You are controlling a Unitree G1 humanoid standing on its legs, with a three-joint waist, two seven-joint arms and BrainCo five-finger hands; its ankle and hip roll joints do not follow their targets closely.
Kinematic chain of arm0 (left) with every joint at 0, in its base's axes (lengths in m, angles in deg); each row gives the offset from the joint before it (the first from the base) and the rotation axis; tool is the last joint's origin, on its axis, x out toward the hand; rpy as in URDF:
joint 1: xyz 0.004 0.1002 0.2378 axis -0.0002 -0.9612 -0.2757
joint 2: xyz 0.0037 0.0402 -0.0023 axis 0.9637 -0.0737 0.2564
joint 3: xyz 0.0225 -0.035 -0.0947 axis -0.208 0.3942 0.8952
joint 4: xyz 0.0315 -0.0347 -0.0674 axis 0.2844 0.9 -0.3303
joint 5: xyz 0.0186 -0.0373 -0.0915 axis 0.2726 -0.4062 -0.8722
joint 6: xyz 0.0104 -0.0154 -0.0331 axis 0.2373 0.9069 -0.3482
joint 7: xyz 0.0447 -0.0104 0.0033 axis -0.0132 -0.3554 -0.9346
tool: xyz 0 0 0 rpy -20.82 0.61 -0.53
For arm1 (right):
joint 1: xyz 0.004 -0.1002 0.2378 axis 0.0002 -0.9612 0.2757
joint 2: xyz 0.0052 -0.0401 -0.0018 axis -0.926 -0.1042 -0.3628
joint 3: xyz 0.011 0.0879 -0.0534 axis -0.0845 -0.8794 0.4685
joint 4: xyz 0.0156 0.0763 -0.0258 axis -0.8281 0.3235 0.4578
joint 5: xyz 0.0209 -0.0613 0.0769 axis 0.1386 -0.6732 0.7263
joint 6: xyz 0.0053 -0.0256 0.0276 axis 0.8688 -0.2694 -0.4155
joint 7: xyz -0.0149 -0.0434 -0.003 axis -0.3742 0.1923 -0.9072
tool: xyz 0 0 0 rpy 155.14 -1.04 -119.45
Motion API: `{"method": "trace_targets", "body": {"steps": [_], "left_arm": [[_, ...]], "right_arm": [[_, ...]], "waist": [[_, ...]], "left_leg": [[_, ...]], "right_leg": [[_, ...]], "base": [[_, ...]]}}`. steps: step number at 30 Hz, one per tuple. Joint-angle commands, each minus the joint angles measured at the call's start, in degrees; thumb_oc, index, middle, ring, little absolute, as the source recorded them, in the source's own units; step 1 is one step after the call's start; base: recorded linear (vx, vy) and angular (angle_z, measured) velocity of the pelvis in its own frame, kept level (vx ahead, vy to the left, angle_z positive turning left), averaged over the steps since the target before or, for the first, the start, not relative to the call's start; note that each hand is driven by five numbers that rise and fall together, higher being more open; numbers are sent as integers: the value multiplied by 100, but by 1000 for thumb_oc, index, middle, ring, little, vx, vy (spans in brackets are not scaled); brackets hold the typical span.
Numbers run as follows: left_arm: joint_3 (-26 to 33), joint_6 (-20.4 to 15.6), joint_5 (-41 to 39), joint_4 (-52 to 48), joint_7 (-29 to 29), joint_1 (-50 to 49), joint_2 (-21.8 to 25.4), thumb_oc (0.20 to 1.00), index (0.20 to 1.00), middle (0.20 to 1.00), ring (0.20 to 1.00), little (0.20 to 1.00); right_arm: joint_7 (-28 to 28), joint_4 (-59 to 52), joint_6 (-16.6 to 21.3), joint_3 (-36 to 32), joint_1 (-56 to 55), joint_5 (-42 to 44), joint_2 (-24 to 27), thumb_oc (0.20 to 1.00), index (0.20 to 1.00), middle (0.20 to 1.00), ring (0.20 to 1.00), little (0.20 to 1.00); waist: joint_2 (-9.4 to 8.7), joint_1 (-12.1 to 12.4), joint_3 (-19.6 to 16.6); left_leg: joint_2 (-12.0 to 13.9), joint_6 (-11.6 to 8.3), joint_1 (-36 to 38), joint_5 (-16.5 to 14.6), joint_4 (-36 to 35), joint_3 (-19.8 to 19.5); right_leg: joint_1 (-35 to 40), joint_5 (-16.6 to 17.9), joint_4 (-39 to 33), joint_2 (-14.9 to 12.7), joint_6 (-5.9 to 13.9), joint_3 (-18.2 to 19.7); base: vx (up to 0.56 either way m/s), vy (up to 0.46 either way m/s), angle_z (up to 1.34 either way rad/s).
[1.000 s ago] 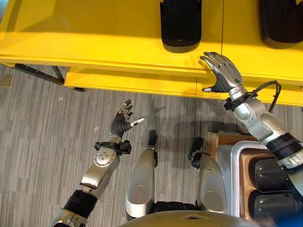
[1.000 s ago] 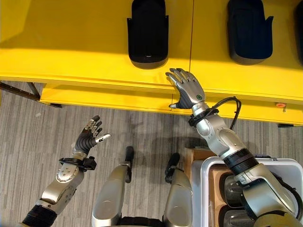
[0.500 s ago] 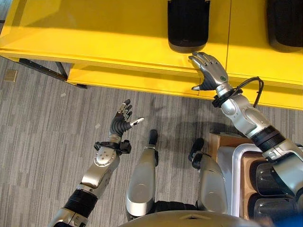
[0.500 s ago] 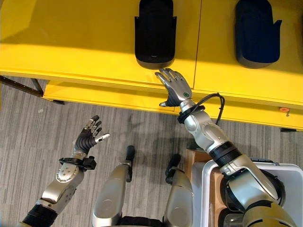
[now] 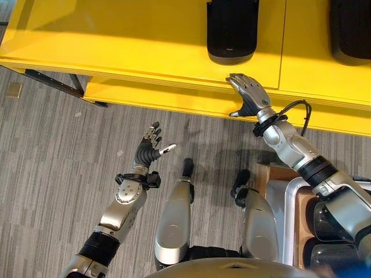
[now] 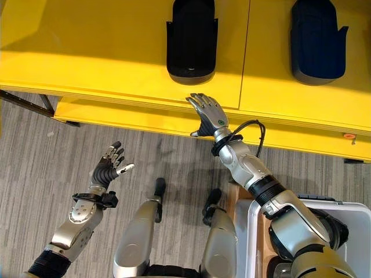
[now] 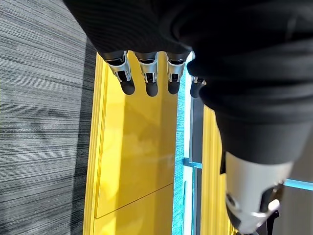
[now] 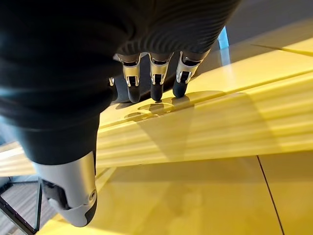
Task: Move parts from the plastic box to the shelf.
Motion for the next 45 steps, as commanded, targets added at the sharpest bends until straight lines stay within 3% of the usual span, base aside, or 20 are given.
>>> {"method": "trace_targets", "body": {"steps": [1,45], "left_arm": [[26,-376,5,-364,-81,-214,65,1000,1000,1000,1000,1000],[-31,-489,-179,-457,-39,-187,321,1000,1000,1000,1000,1000]], "right_arm": [[-134,48,33,87,589,83,-42,1000,1000,1000,1000,1000],[-190,1292,-136,647,2260,214,-315,1000,1000,1000,1000,1000]], "waist": [[-3,90,-173],[120,359,-114]], "left_leg": [[378,-139,-92,-281,423,158],[292,-104,-307,-271,503,110]], "right_leg": [[352,24,-104,-335,623,68],[194,12,-15,-364,613,31]], "base": [[0,0,0],[1,0,0]]}}
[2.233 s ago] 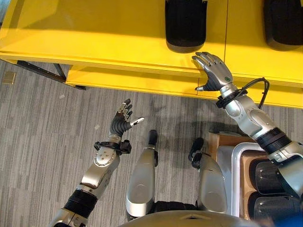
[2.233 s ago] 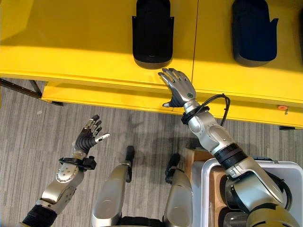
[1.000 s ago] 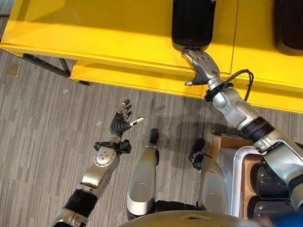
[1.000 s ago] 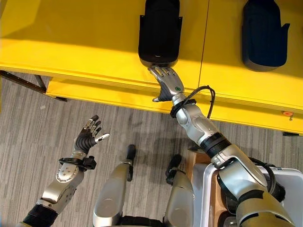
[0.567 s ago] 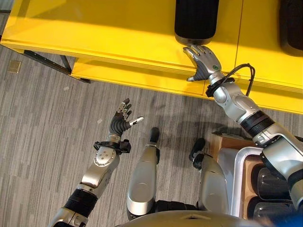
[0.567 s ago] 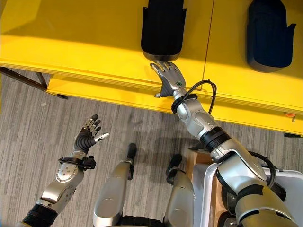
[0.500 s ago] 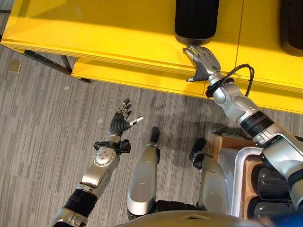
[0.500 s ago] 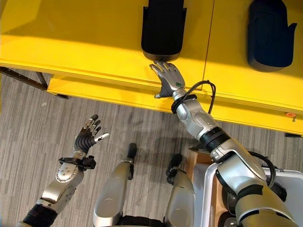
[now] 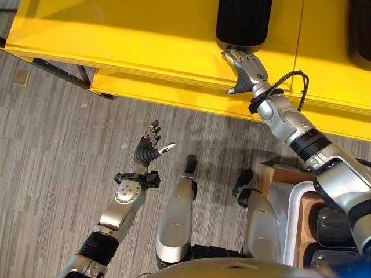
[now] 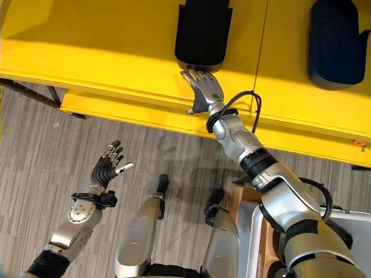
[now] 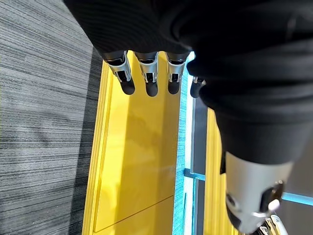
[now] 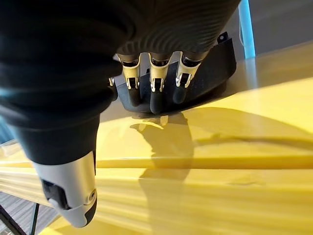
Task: Move parts from the plastic box to the shelf.
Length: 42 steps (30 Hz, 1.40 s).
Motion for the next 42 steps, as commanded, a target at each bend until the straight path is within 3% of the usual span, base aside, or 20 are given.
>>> {"method": "trace_targets", "body": {"steps": [1,21,37,42], "left_arm": [[-31,-393,-166,-451,-60,-195,284,1000,1000,1000,1000,1000],[-33,-435,-246,-481,-66,-214,361,1000,1000,1000,1000,1000],[-62,-462,-273,-479,-126,-133,397,1000,1000,1000,1000,1000],[-43,-423,-222,-458,-149,-106,365,1000,1000,1000,1000,1000]], "right_arm": [[-197,182,55,162,800,63,-93,1000,1000,1000,1000,1000],[-264,582,3,323,1312,216,-162,1000,1000,1000,1000,1000],[-448,922,-50,323,1672,359,-102,1000,1000,1000,1000,1000],[-376,369,26,263,1469,387,-74,1000,1000,1000,1000,1000]], "waist": [[34,97,-150],[44,279,-144],[34,241,-126],[31,183,-125]], "left_leg": [[330,-102,-140,-240,405,238],[265,-69,-223,-244,414,164],[258,-58,-275,-274,485,179],[259,-57,-278,-290,520,200]], "right_leg": [[246,55,-44,-331,588,138],[286,62,-87,-348,600,52],[186,60,-40,-326,583,148],[173,56,-15,-333,588,164]], "base": [[0,0,0],[9,4,3],[0,0,0],[0,0,0]]}}
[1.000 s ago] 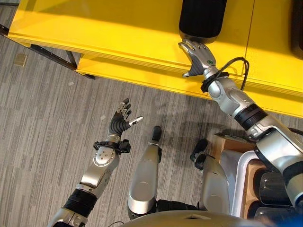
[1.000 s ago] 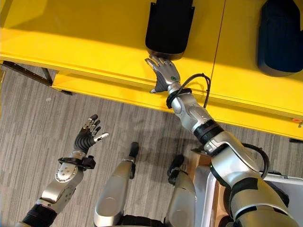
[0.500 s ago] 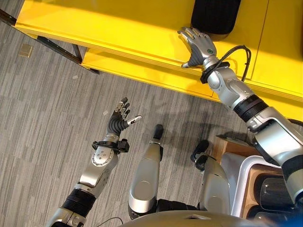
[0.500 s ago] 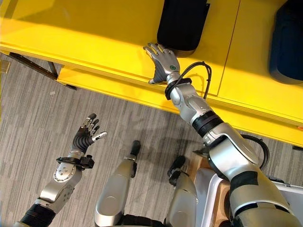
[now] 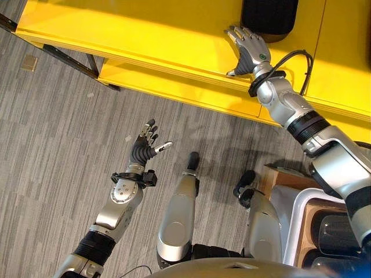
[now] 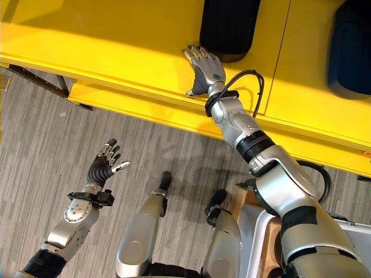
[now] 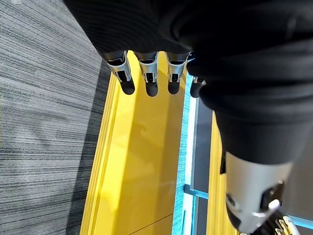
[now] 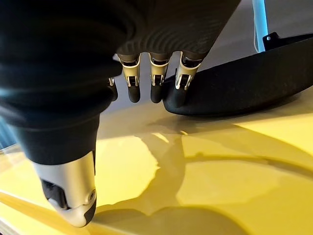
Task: Move parts from the plastic box to the shelf.
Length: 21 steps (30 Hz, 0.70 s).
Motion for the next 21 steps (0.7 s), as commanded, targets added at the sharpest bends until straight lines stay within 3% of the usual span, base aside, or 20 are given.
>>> {"method": "trace_targets", "body": {"steps": [1,10,15,21], "left_arm": [[-19,-287,13,-450,-57,-121,161,1000,1000,1000,1000,1000],[113,-184,198,-458,-96,-193,60,1000,1000,1000,1000,1000],[172,-103,287,-454,-127,-303,-14,1000,1000,1000,1000,1000],[195,-35,291,-445,-74,-407,-65,1000,1000,1000,1000,1000]], "right_arm": [[-178,-713,143,47,435,115,158,1000,1000,1000,1000,1000],[31,-2632,599,-376,-494,471,416,1000,1000,1000,1000,1000],[189,-3930,999,-890,-1423,1398,386,1000,1000,1000,1000,1000],[268,-4459,1138,-1253,-2194,1909,297,1000,1000,1000,1000,1000]], "waist": [[12,24,-130],[-27,-84,-155],[-76,-183,-234],[-106,-277,-312]], "left_leg": [[344,-59,-80,-284,391,350],[369,-58,1,-333,405,376],[388,-61,137,-333,354,403],[392,-64,305,-306,246,426]], "right_leg": [[248,114,-85,-247,576,319],[300,92,-69,-265,594,338],[443,118,-159,-251,610,347],[626,161,-284,-230,619,347]], "base": [[0,0,0],[0,0,0],[2,-6,-5],[1,3,-5]]}}
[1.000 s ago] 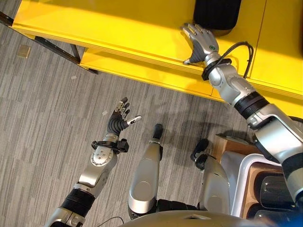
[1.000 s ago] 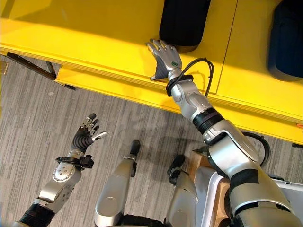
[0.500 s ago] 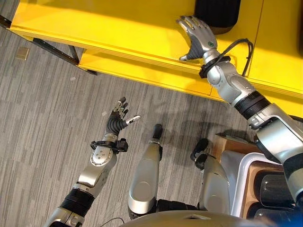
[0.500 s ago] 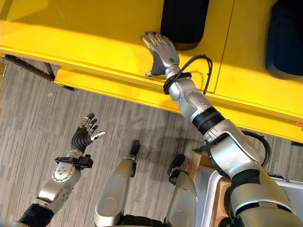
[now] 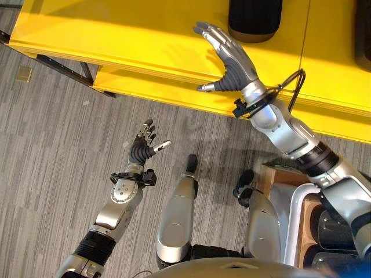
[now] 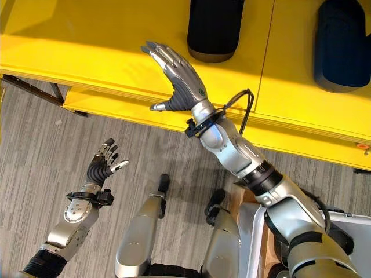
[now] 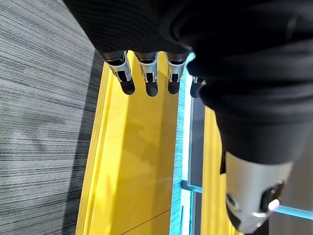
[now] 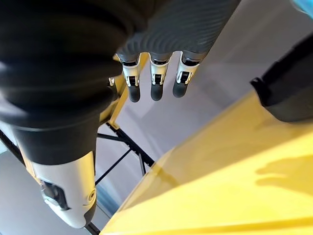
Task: Move parts from the plastic box to the shelf.
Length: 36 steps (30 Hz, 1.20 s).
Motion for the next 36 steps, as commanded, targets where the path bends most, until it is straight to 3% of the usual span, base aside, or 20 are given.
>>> {"method": "trace_targets", "body": {"steps": [1,10,25,29,34,36], "left_arm": [[129,-66,208,-423,39,-404,-6,1000,1000,1000,1000,1000],[160,-15,225,-350,114,-535,-94,1000,1000,1000,1000,1000],[743,154,407,-156,331,-1078,-634,1000,1000,1000,1000,1000],[993,216,440,-153,437,-1264,-831,1000,1000,1000,1000,1000],[1154,255,558,-115,480,-1319,-944,1000,1000,1000,1000,1000],[1157,267,598,-126,472,-1331,-943,1000,1000,1000,1000,1000]], "right_arm": [[-8,-581,415,-369,-261,516,2,1000,1000,1000,1000,1000],[-56,-751,466,-763,-1209,747,-177,1000,1000,1000,1000,1000],[497,-1331,629,-2292,-4350,1998,-539,1000,1000,1000,1000,1000],[846,-1233,559,-2751,-5111,2798,-748,1000,1000,1000,1000,1000],[979,-1195,559,-3162,-5476,3446,-1014,1000,1000,1000,1000,1000],[975,-1172,565,-3214,-5541,3576,-1088,1000,1000,1000,1000,1000]], "waist": [[-100,-34,-336],[-117,-205,-591],[-227,-814,-1688],[-286,-928,-1962],[-348,-1006,-2052],[-350,-1037,-2072]], "left_leg": [[361,-88,131,-235,191,289],[416,-126,610,-63,-288,360],[515,-187,1809,435,-1800,749],[459,-161,1991,298,-1749,827],[209,27,2009,-238,-1138,917],[130,76,2018,-316,-1073,942]], "right_leg": [[529,170,-333,-234,626,217],[957,308,-845,-135,660,203],[1839,699,-2111,114,829,159],[2044,743,-2213,29,898,171],[2206,769,-2110,-238,994,313],[2203,809,-2062,-307,1022,368]], "base": [[0,0,0],[28,-7,-7],[63,8,-10],[63,72,-11],[27,144,-8],[9,178,-9]]}}
